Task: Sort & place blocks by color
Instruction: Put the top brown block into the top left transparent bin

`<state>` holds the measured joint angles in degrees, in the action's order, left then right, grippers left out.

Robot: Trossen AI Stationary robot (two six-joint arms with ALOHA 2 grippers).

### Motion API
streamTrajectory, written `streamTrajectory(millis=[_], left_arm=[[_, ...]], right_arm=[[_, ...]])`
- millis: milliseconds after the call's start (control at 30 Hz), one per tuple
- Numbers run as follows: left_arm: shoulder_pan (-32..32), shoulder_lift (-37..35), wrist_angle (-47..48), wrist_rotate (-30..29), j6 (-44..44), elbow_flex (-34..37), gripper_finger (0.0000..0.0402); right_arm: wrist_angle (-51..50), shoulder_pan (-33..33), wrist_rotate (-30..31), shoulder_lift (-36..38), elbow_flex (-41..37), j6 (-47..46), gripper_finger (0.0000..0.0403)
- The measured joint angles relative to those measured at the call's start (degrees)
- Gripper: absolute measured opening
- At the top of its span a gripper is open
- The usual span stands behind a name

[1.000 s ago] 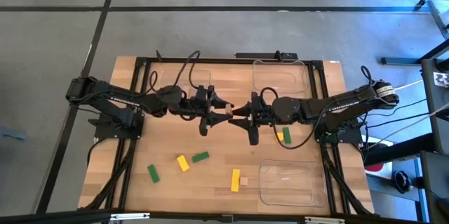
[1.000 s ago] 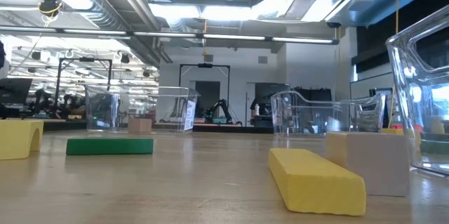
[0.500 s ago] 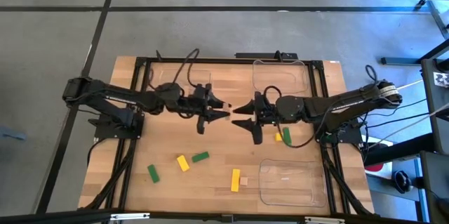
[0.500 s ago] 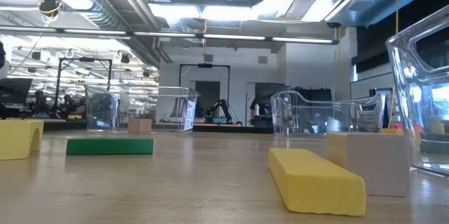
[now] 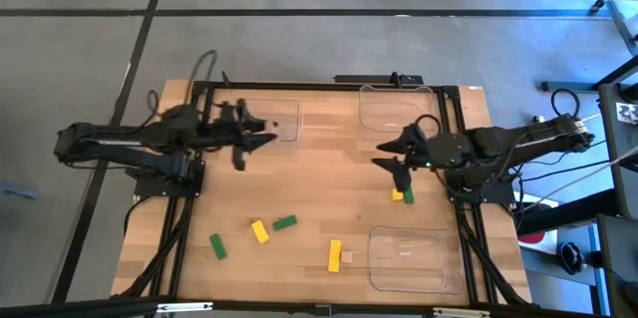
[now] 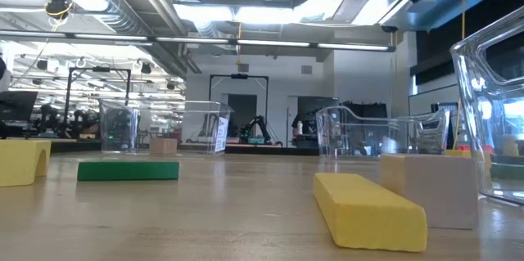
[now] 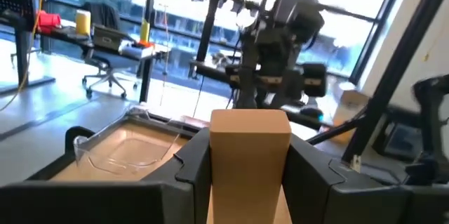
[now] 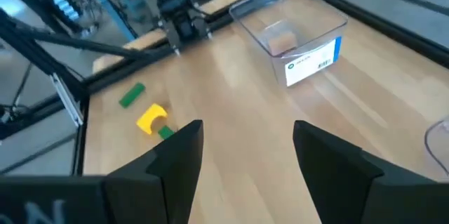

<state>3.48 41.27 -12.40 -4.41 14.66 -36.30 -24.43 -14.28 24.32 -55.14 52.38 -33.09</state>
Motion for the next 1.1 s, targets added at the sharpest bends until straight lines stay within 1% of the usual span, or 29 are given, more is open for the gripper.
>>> streamTrajectory(millis=[67,167,267,333,367,567,667,733,800,867,933,1000,1100], left_arm=[[-0.55,-3.24,0.01,-0.65,0.05,2.11,0.0120],[-1.01,-5.90,0.83,-0.85,0.13,3.38,0.0120],[-0.98,-6.12,1.72,-0.84,0.15,3.38,0.0120],[-0.98,-5.99,2.20,-0.87,0.12,3.38,0.0120],[-0.98,-6.02,2.67,-0.87,0.12,3.38,0.0120],[-0.98,-5.57,4.19,-0.87,0.23,3.38,0.0120],[-0.98,-5.64,4.04,-0.89,0.62,3.38,0.0120],[-0.98,-5.61,4.09,-1.55,2.16,3.38,0.0120],[-0.98,-5.54,4.82,-3.41,3.56,2.82,0.0120],[-0.53,-3.57,6.97,-6.03,4.25,0.30,0.0120],[1.37,-0.29,12.30,-8.43,4.23,-4.19,0.0120],[4.72,3.40,21.09,-9.22,4.27,-9.59,0.0120],[11.62,10.55,34.67,-9.27,5.37,-18.61,0.0120]], right_arm=[[3.88,-0.74,1.39,2.15,-3.38,-1.21,0.0224],[15.18,-1.32,0.95,4.28,-8.44,0.11,0.0225],[26.51,-1.31,-2.49,4.74,-11.44,4.32,0.0225],[31.23,-1.31,-5.18,4.69,-12.39,6.94,0.0225],[31.96,-1.31,-6.17,4.69,-12.43,8.03,0.0225],[32.70,-1.27,-7.62,4.69,-12.34,12.44,0.0225],[32.84,-1.31,-7.96,4.69,-12.26,12.62,0.0225],[32.85,-1.29,-7.95,4.69,-12.26,12.60,0.0225],[32.83,-1.29,-7.94,4.69,-12.26,12.62,0.0225],[32.83,-1.29,-7.92,4.69,-12.26,12.60,0.0225],[32.81,-1.27,-7.92,4.69,-12.26,12.60,0.0225],[32.81,-1.27,-7.92,4.69,-12.26,12.60,0.0225],[32.79,-1.26,-7.92,4.69,-12.26,12.33,0.0225]])
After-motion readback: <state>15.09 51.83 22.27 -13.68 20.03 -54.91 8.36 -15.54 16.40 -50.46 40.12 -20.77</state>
